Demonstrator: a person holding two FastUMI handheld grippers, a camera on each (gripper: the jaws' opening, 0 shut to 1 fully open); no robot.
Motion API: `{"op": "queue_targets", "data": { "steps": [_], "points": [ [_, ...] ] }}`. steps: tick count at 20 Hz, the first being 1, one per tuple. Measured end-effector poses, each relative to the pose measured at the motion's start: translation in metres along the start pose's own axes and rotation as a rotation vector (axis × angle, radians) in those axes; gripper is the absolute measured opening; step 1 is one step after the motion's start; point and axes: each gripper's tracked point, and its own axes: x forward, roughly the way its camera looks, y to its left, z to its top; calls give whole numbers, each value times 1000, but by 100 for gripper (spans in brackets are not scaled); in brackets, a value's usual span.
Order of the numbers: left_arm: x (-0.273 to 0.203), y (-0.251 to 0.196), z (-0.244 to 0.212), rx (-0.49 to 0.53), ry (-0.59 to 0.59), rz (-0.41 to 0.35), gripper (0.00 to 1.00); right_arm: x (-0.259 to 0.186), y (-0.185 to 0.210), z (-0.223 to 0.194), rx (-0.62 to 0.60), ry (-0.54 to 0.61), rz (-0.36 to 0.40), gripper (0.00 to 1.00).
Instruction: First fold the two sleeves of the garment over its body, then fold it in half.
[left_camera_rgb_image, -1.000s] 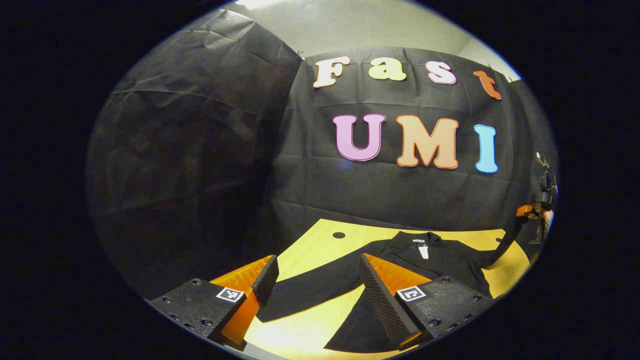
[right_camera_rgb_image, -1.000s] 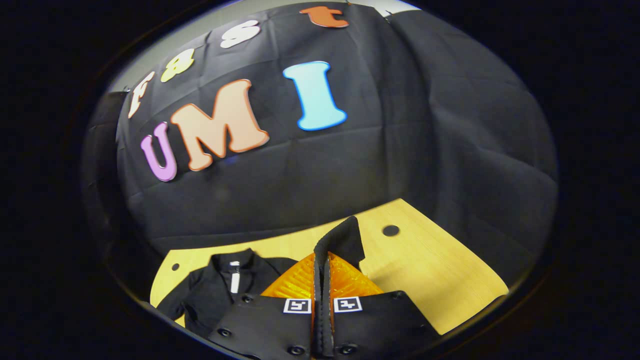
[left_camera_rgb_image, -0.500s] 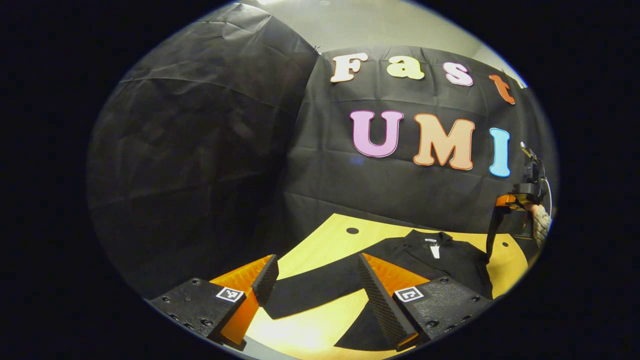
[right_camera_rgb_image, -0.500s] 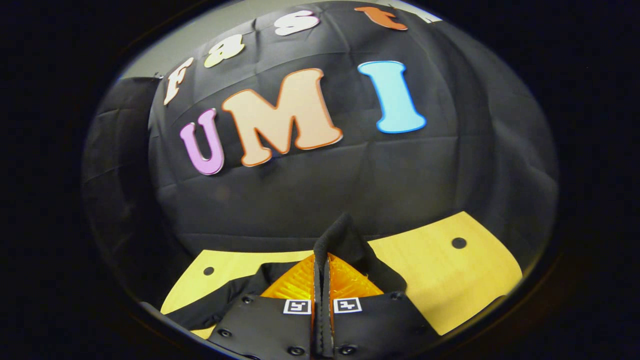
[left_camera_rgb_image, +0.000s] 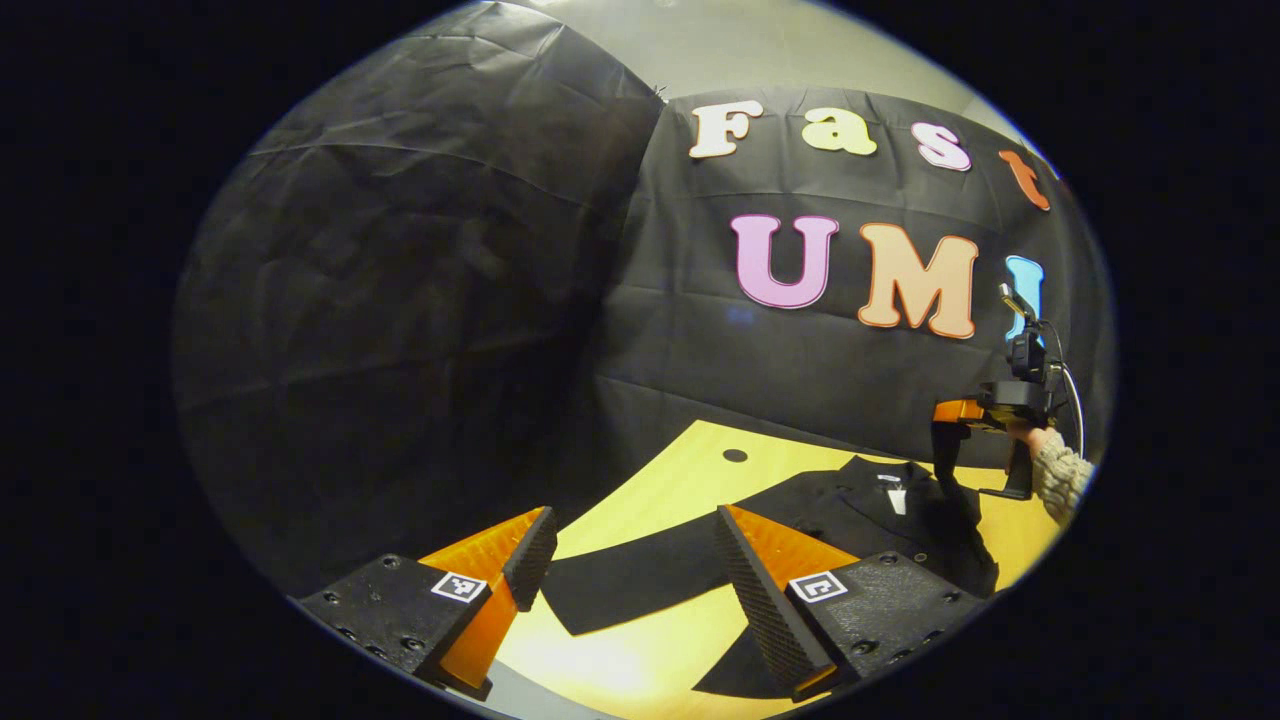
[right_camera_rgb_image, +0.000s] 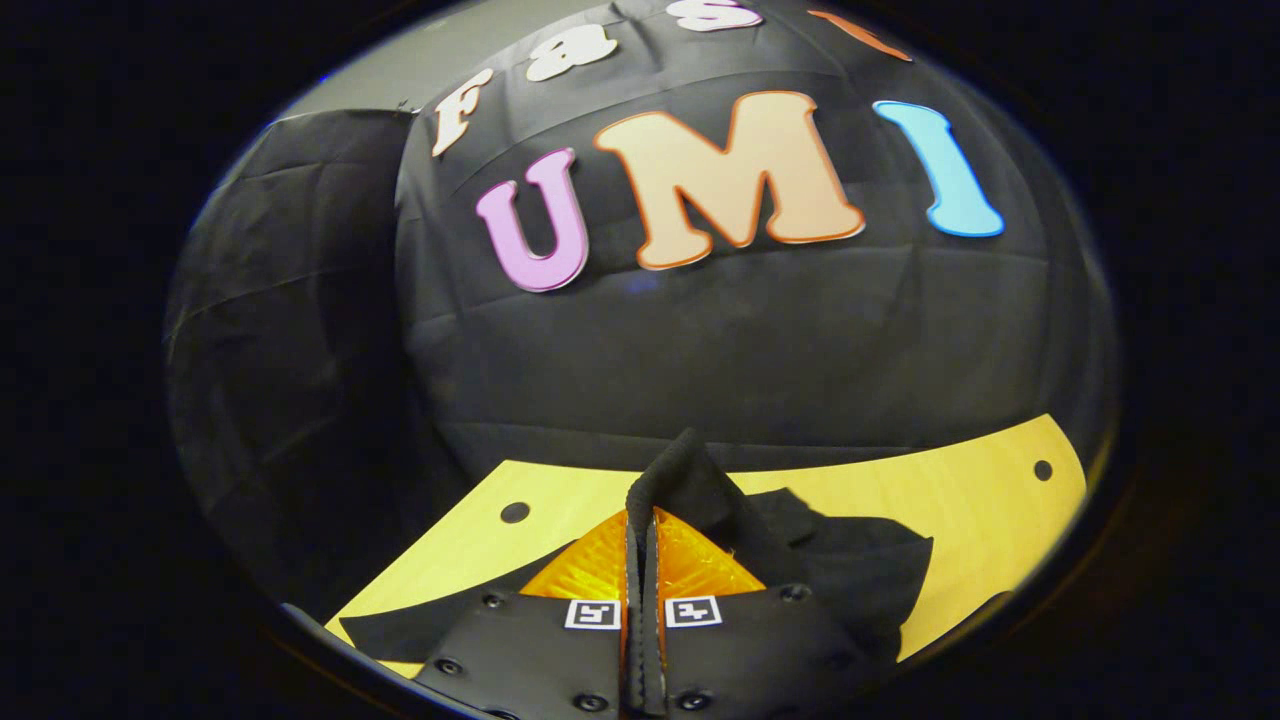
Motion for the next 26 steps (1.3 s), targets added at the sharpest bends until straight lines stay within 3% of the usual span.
{"op": "queue_targets", "data": {
  "steps": [6, 11, 21, 26],
  "points": [
    [0, 18, -18, 13, 11, 41, 92, 57, 30, -65, -86, 114, 16, 2],
    [2, 25, -46, 24, 54, 49, 92, 96, 35, -121, -71, 223, 18, 2],
    [35, 29, -82, 23, 132, 32, 95, 124, 36, -168, -78, 304, 21, 6],
    [41, 32, -85, 27, 136, 26, 95, 113, 42, -161, -95, 300, 30, 24]
  ]
}}
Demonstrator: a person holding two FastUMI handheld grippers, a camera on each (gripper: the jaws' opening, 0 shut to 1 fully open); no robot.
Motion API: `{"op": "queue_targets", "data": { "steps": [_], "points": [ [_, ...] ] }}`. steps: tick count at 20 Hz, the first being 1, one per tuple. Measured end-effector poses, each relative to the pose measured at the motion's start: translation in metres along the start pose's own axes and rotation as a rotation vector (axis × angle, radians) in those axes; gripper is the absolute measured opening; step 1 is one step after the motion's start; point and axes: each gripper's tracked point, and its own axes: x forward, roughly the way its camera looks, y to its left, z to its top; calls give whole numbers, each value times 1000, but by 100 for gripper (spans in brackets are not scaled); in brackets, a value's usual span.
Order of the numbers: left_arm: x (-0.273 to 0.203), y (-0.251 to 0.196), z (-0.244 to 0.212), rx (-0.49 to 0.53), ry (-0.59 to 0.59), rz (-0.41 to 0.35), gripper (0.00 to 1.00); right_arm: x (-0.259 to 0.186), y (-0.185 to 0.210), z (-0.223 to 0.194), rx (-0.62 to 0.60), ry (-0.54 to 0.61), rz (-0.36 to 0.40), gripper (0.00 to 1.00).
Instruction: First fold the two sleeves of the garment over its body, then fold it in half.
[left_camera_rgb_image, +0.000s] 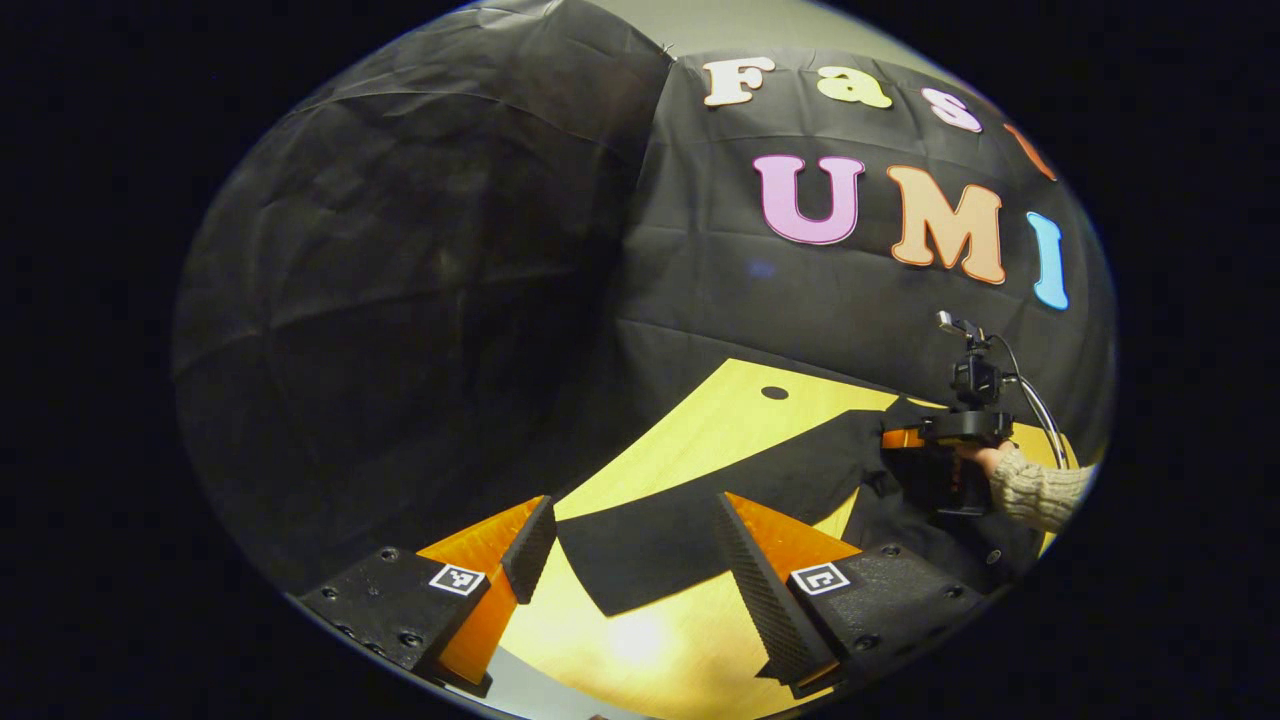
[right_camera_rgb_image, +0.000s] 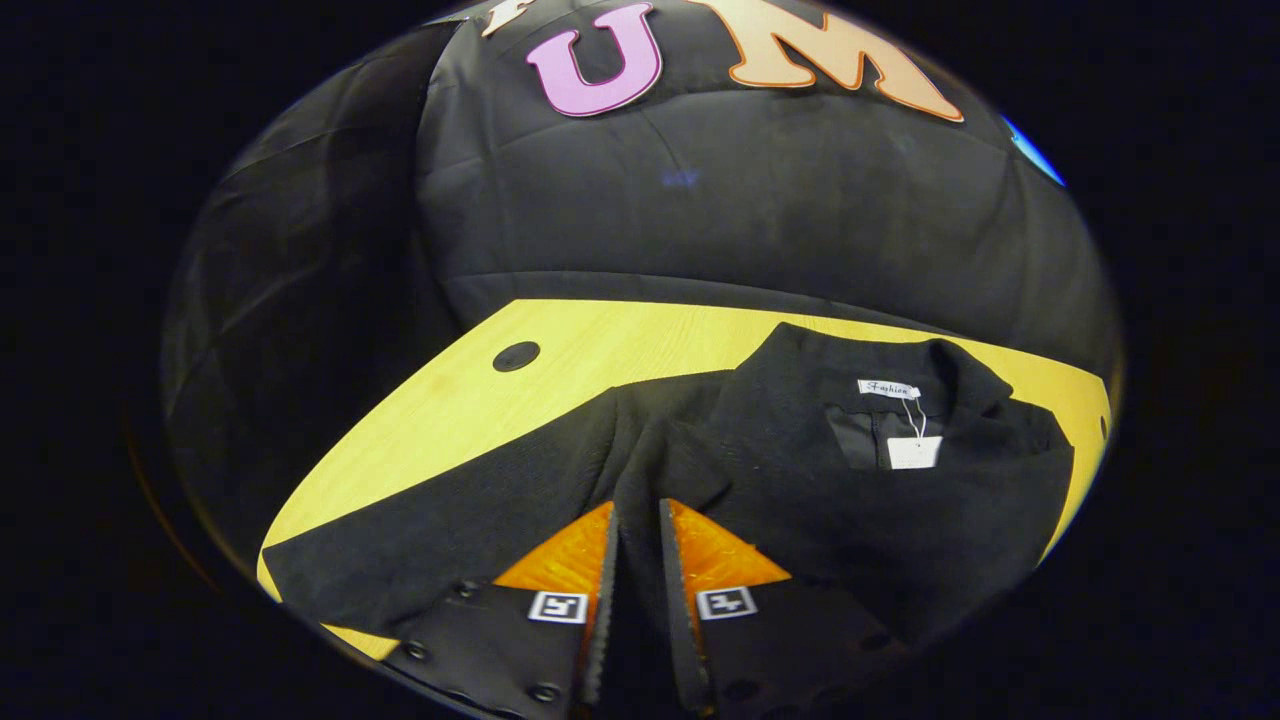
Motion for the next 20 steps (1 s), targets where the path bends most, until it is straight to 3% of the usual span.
{"op": "queue_targets", "data": {
  "steps": [1, 5, 11, 20],
  "points": [
    [3, 1, -2, 2, 6, -4, 95, -6, -3, 5, -9, -11, -4, 32],
    [19, 1, -23, 26, 44, -23, 95, -26, -3, 21, 20, -65, 26, 96],
    [41, 3, -62, 73, 105, -27, 95, -94, -27, 54, 67, -212, -3, 99],
    [66, 9, -102, 82, 193, -27, 95, -223, -75, 85, 8, -415, -99, 98]
  ]
}}
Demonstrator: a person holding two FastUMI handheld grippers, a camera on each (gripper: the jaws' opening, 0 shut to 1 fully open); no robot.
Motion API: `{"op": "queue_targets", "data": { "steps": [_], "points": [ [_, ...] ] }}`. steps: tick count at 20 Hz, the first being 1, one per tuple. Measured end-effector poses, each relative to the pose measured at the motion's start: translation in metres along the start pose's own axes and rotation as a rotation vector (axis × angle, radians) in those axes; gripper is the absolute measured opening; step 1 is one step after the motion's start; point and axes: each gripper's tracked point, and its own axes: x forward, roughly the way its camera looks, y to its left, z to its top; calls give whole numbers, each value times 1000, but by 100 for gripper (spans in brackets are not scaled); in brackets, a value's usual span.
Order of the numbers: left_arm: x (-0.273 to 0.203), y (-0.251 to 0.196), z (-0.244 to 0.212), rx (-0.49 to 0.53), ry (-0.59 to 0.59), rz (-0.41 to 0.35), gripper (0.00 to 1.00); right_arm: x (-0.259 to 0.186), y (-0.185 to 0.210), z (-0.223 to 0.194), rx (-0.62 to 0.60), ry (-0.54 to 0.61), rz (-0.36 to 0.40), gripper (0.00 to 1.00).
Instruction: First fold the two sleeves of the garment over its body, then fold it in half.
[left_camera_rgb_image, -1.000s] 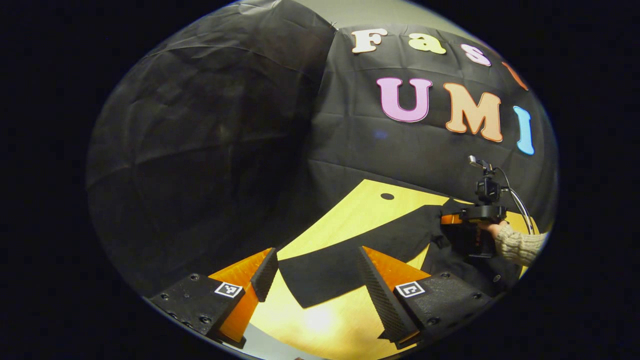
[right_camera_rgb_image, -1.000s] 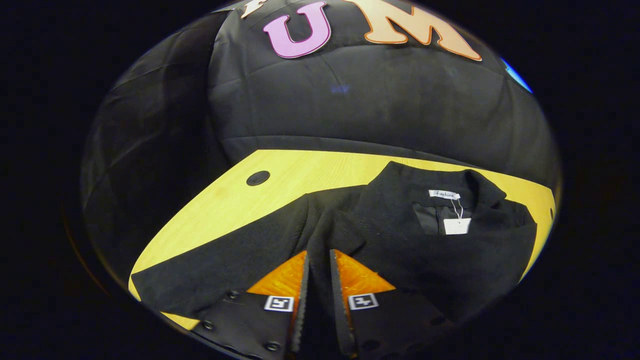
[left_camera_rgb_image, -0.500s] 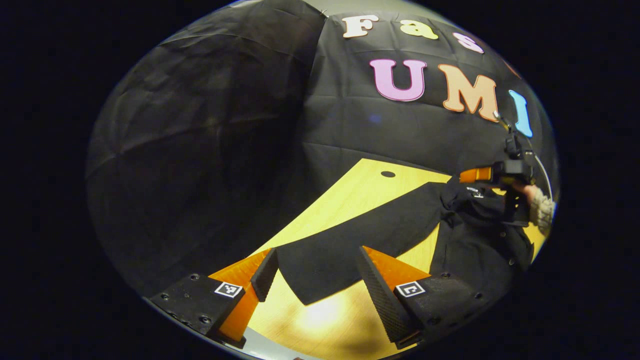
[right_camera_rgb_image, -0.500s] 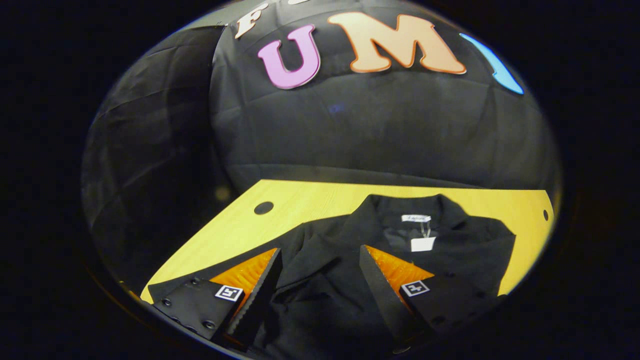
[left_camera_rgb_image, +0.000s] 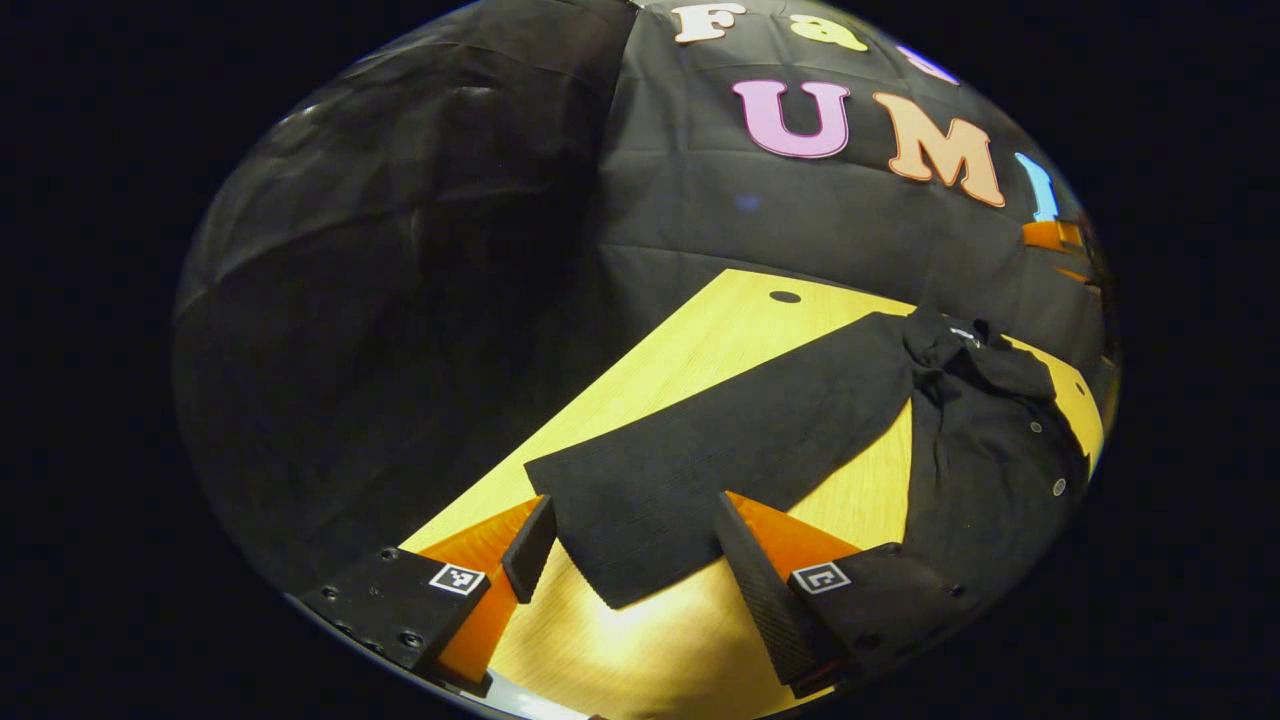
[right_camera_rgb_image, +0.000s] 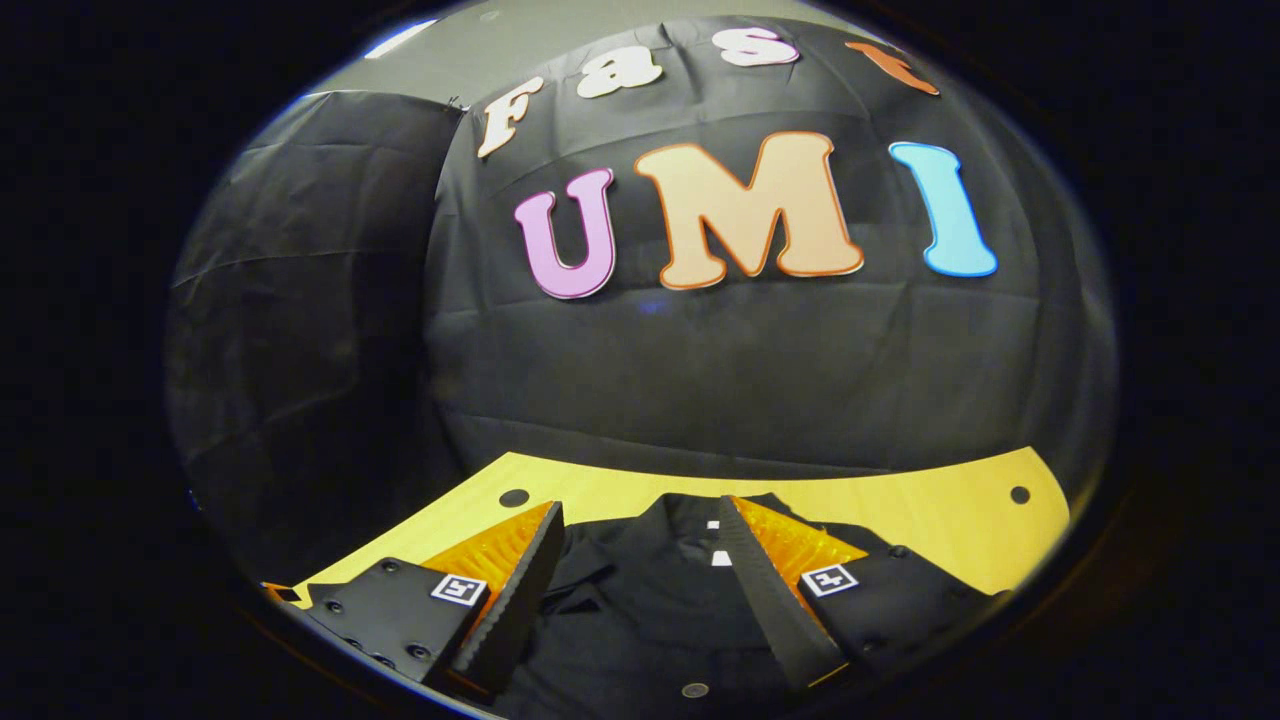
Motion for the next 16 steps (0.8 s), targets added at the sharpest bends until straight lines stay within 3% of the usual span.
{"op": "queue_targets", "data": {
  "steps": [7, 14, 15, 16],
  "points": [
    [10, 1, -23, -23, 76, 26, 95, -67, -46, 29, -54, -92, -107, 95],
    [10, 1, -26, -45, 72, 21, 96, -125, -69, 30, 27, -103, -143, 95],
    [10, -1, -25, -61, 62, 27, 94, -134, -73, 27, 34, -101, -148, 100],
    [9, -3, -24, -58, 54, 29, 90, -143, -77, 22, 36, -93, -153, 94]
  ]
}}
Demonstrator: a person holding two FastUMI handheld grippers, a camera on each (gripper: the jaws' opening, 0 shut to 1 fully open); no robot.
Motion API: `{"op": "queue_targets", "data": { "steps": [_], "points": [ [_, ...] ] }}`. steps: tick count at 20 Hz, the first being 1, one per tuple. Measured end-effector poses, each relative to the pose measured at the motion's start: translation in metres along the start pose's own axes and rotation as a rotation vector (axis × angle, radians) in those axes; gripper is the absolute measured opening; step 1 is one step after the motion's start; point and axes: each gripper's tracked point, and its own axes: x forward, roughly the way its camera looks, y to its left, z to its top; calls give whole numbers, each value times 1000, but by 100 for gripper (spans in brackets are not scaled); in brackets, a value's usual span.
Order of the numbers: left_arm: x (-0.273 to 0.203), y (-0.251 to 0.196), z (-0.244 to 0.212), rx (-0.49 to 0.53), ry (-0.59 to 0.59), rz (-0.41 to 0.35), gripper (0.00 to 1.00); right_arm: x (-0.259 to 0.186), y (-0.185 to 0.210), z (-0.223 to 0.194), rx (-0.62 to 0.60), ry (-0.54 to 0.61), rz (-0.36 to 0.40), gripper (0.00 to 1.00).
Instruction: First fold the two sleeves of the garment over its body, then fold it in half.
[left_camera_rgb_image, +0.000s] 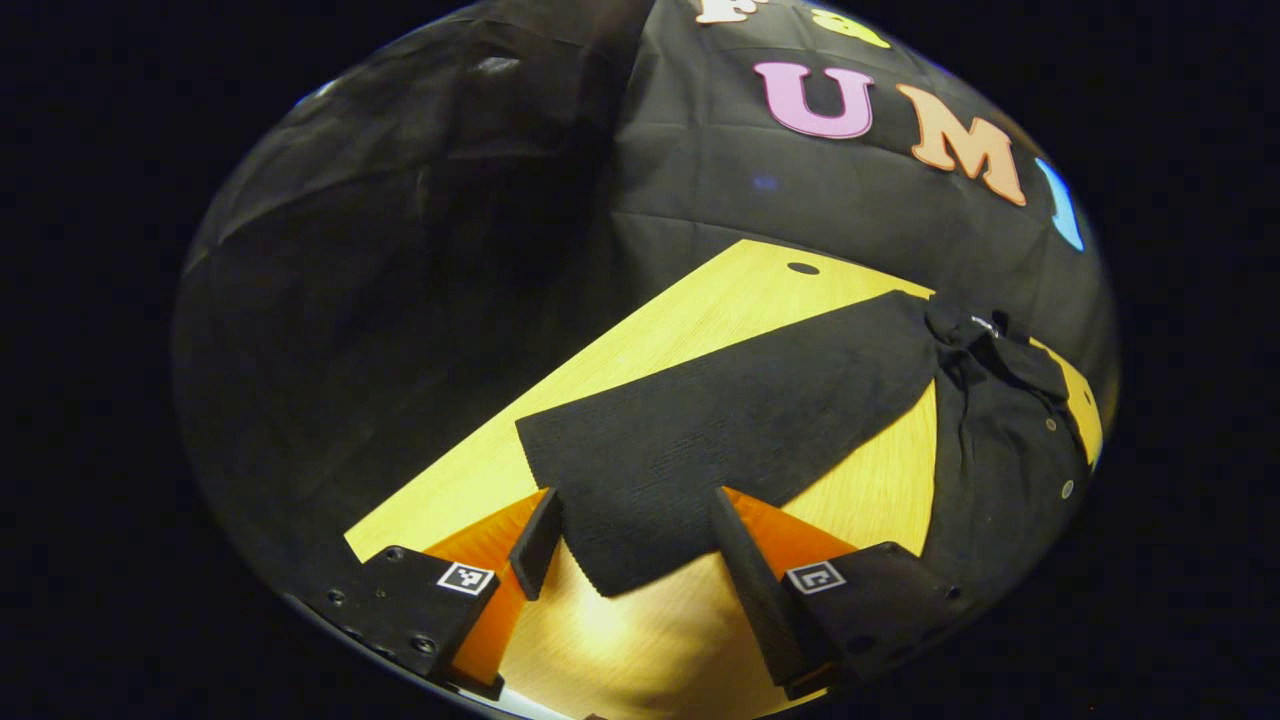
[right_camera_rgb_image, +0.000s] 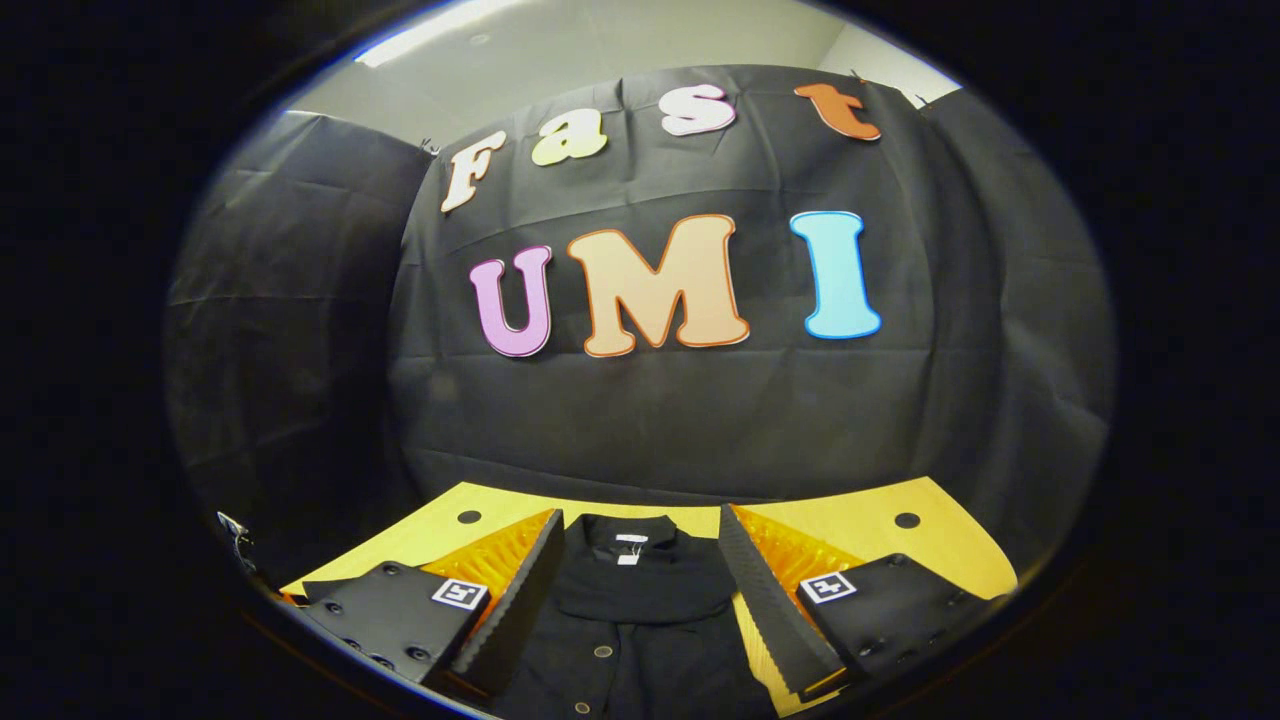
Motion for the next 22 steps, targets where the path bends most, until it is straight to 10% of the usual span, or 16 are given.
{"op": "queue_targets", "data": {
  "steps": [9, 22],
  "points": [
    [1, -27, -2, -33, 32, -13, 11, -43, -48, -17, 33, 58, -39, 94],
    [-4, -31, 7, -49, 124, 20, 0, -79, -84, -30, 88, 87, -75, 96]
  ]
}}
